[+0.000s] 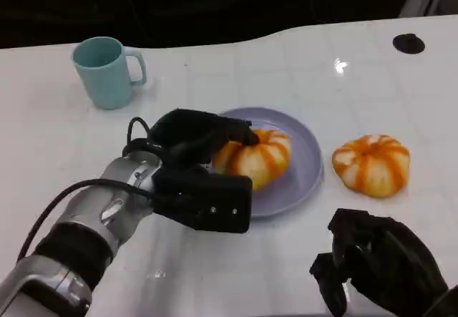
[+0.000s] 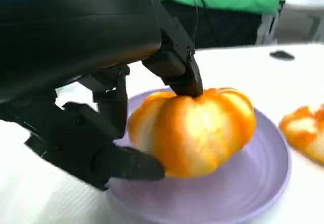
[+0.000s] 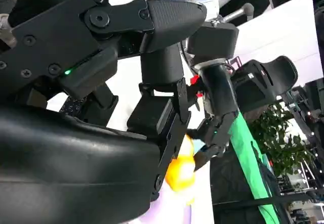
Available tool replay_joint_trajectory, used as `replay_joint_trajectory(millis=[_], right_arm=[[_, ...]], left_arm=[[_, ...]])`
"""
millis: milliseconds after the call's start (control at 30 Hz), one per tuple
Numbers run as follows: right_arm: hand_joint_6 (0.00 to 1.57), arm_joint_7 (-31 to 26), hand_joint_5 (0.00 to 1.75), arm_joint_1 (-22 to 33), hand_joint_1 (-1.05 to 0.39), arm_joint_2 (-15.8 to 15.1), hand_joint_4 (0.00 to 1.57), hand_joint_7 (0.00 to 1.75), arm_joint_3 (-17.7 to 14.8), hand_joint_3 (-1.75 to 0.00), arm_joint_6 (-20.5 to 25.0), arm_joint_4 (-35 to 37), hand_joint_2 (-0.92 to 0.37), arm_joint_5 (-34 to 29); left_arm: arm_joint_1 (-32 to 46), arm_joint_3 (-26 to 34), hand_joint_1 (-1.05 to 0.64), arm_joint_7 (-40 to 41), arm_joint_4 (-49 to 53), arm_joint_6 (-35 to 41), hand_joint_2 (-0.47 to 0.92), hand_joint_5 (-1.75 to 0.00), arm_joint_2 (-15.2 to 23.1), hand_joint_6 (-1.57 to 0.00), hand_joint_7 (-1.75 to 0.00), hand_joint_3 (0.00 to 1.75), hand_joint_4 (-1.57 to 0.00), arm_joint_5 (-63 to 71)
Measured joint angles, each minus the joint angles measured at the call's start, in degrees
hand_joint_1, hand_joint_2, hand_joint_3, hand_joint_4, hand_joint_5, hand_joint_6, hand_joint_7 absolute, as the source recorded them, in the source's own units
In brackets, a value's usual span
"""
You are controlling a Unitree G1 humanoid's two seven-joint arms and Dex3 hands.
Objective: Grasp the bread from the table and place it into the plate.
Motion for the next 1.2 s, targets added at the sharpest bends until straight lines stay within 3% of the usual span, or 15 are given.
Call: replay_joint_trajectory(millis=[167,467,700,733,833,1000,1133,1200], right_arm=[[1.05,0.0,1.55,0.0,-0.93,0.0,1.22,1.4,0.0,-0.48,0.0,0.0,-0.67,0.0],[1.05,0.0,1.56,0.0,-0.94,0.0,1.21,1.41,0.0,-0.45,-0.1,0.0,-0.68,0.0],[1.04,0.0,1.55,0.0,-0.92,0.0,1.21,1.41,0.0,-0.45,0.0,0.0,-0.68,0.2],[1.04,0.0,1.56,0.0,-0.92,0.0,1.21,1.41,0.0,-0.46,0.1,0.0,-0.68,0.2],[1.04,0.0,1.56,0.0,-0.93,0.0,1.21,1.42,0.0,-0.46,0.1,0.0,-0.68,0.2],[1.04,0.1,1.57,0.0,-0.93,0.0,1.2,1.4,0.0,-0.48,0.1,0.0,-0.67,0.2],[1.04,0.2,1.57,-0.1,-0.93,0.0,1.2,1.4,0.0,-0.48,0.1,0.0,-0.67,0.2],[1.04,0.2,1.57,0.0,-0.93,-0.1,1.2,1.4,0.0,-0.48,0.1,0.0,-0.68,0.2]], left_arm=[[0.0,-0.5,-0.87,-2.9,-1.7,1.3,0.92,-0.19,1.0,-0.3,0.0,0.39,-0.27,0.0],[0.4,-0.6,-0.88,-3.9,-6.4,2.4,0.92,-0.19,2.8,-0.32,-0.01,0.43,-0.27,0.9],[4.7,3.0,-0.76,-4.7,-12.4,0.1,0.92,-0.31,5.1,-0.47,-0.07,0.32,-0.43,-4.9],[6.0,4.3,-0.74,-5.0,-13.2,-1.1,0.92,-0.36,5.1,-0.51,-0.08,0.3,-0.46,-7.3],[9.8,7.9,-0.67,-7.1,-14.8,-3.7,0.92,-0.86,4.8,-0.64,-0.06,0.27,-0.41,-15.0],[14.7,13.4,-0.56,-12.3,-16.4,-6.5,0.92,-1.28,3.2,-0.79,-0.17,0.23,-0.47,-27.3],[18.1,16.8,-0.58,-18.4,-19.4,-7.2,0.92,-1.67,1.0,-0.47,-1.27,0.29,-0.46,-37.8],[20.3,18.0,-0.59,-21.1,-21.9,-6.8,0.92,-1.73,0.4,-0.44,-1.5,0.31,-0.5,-41.7]])
